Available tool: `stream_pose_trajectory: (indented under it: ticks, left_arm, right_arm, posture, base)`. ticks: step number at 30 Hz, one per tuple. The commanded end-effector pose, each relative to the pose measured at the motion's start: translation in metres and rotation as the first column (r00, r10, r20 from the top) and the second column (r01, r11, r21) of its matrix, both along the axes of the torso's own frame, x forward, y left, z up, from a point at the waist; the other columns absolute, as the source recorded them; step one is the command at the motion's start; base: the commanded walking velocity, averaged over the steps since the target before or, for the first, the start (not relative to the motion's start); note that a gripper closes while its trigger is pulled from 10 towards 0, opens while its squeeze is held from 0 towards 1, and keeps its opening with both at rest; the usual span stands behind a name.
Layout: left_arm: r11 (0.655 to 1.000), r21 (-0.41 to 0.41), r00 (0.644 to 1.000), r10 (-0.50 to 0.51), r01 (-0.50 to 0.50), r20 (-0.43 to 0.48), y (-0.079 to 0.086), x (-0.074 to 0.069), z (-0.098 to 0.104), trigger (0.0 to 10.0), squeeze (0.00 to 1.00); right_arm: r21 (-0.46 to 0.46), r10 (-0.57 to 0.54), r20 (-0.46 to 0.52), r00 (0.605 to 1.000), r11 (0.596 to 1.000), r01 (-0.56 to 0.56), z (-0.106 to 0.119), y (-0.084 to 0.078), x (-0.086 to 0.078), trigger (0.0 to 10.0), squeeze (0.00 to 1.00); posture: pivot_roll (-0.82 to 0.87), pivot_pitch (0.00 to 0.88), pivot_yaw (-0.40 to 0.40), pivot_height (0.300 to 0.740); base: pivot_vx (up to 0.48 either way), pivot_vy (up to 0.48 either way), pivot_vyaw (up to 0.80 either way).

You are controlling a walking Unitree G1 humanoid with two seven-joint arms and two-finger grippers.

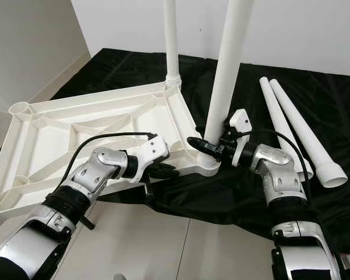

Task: Building children table

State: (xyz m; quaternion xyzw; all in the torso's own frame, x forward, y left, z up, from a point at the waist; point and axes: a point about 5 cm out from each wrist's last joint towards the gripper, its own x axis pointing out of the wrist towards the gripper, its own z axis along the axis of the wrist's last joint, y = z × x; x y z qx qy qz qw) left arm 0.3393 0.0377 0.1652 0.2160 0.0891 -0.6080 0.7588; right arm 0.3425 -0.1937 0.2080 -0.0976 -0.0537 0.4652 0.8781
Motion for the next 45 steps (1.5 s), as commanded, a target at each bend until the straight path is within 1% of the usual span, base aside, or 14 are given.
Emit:
stream_pose_trajectory:
  ticks: [1,4,5,8,11,15,18,23,28,32,36,38,42,45]
  left_arm:
    - [1.0,0.011,1.0,0.019,-0.019,-0.017,0.01,0.002,-0.004,10.0,0.0]
    - [1.0,0.012,1.0,0.02,-0.019,-0.018,0.01,0.002,-0.004,10.0,0.0]
    - [1.0,0.012,1.0,0.02,-0.019,-0.018,0.01,0.001,-0.004,10.0,0.0]
    - [1.0,0.013,1.0,0.019,-0.019,-0.017,0.01,0.001,-0.004,10.0,0.0]
    - [1.0,0.014,1.0,0.021,-0.021,-0.018,0.01,0.002,-0.005,10.0,0.0]
    - [1.0,0.014,1.0,0.023,-0.022,-0.017,0.01,0.002,-0.005,10.0,0.0]
    - [1.0,0.011,1.0,0.027,-0.027,-0.014,0.01,0.004,-0.004,10.0,0.0]
    - [1.0,0.012,0.999,0.029,-0.029,-0.012,0.01,0.005,-0.003,10.0,0.0]
    - [0.999,0.016,1.0,0.028,-0.027,-0.015,0.01,0.005,-0.004,10.0,0.0]
    - [0.999,0.022,1.0,0.026,-0.026,-0.016,0.011,0.004,-0.005,10.0,0.0]
    - [0.999,0.025,1.0,0.025,-0.025,-0.018,0.011,0.003,-0.007,10.0,0.0]
    - [0.999,0.024,1.0,0.021,-0.021,-0.021,0.011,0.002,-0.009,10.0,0.0]
    - [1.0,0.024,1.0,0.017,-0.016,-0.023,0.01,0.001,-0.01,10.0,0.0]
    - [1.0,0.021,1.0,0.006,-0.005,-0.027,0.007,-0.001,-0.012,10.0,0.0]
  right_arm:
    - [0.02,-0.03,-0.018,0.999,0.999,0.03,-0.002,-0.01,-0.004,0.0,0.0]
    - [0.038,-0.034,-0.016,0.999,0.999,0.034,-0.004,-0.009,-0.007,0.0,0.0]
    - [0.046,-0.036,-0.019,0.999,0.998,0.037,-0.006,-0.007,-0.008,10.0,0.0]
    - [0.055,-0.042,-0.013,0.999,0.998,0.043,-0.008,-0.004,-0.011,10.0,0.0]
    - [0.09,-0.064,-0.022,0.998,0.994,0.065,-0.012,-0.001,-0.015,10.0,0.0]
    - [0.106,-0.074,-0.025,0.997,0.991,0.076,-0.014,0.0,-0.016,10.0,0.0]
    - [0.146,-0.133,-0.014,0.991,0.98,0.134,-0.012,-0.002,-0.018,10.0,0.0]
    - [0.158,-0.156,0.002,0.988,0.975,0.154,-0.011,0.0,-0.019,10.0,0.0]
    - [0.204,-0.201,0.0,0.98,0.959,0.196,-0.01,0.01,-0.027,10.0,0.0]
    - [0.212,-0.229,0.004,0.973,0.951,0.223,-0.011,0.016,-0.031,10.0,0.0]
    - [0.23,-0.281,-0.007,0.96,0.933,0.275,-0.011,0.023,-0.034,10.0,0.0]
    - [0.252,-0.319,0.005,0.948,0.918,0.307,-0.01,0.029,-0.039,10.0,0.0]
    - [0.272,-0.348,0.013,0.938,0.904,0.331,-0.008,0.034,-0.043,10.0,0.0]
    - [0.298,-0.413,0.018,0.911,0.872,0.389,-0.008,0.042,-0.05,10.0,0.0]
  posture:
    - [-0.14,0.125,0.102,0.74]
    - [-0.14,0.122,0.1,0.74]
    - [-0.14,0.121,0.101,0.74]
    - [-0.14,0.123,0.104,0.74]
    - [-0.15,0.114,0.106,0.74]
    - [-0.15,0.109,0.106,0.74]
    - [-0.16,0.096,0.111,0.74]
    - [-0.16,0.094,0.114,0.74]
    - [-0.16,0.094,0.115,0.74]
    - [-0.16,0.101,0.11,0.74]
    - [-0.16,0.105,0.106,0.74]
    - [-0.16,0.1,0.104,0.74]
    - [-0.17,0.094,0.103,0.74]
    - [-0.18,0.087,0.104,0.74]
  base:
    - [0.0,0.0,0.0]
    - [0.0,0.0,0.0]
    - [0.0,0.0,0.0]
    - [0.0,0.0,0.0]
    - [0.0,0.0,0.0]
    - [0.0,0.0,0.0]
    - [0.0,0.0,0.0]
    - [0.0,0.0,0.0]
    - [0.0,0.0,0.0]
    - [0.0,0.0,0.0]
    - [0.0,0.0,0.0]
    - [0.0,0.0,0.0]
    - [0.0,0.0,0.0]
    - [0.0,0.0,0.0]
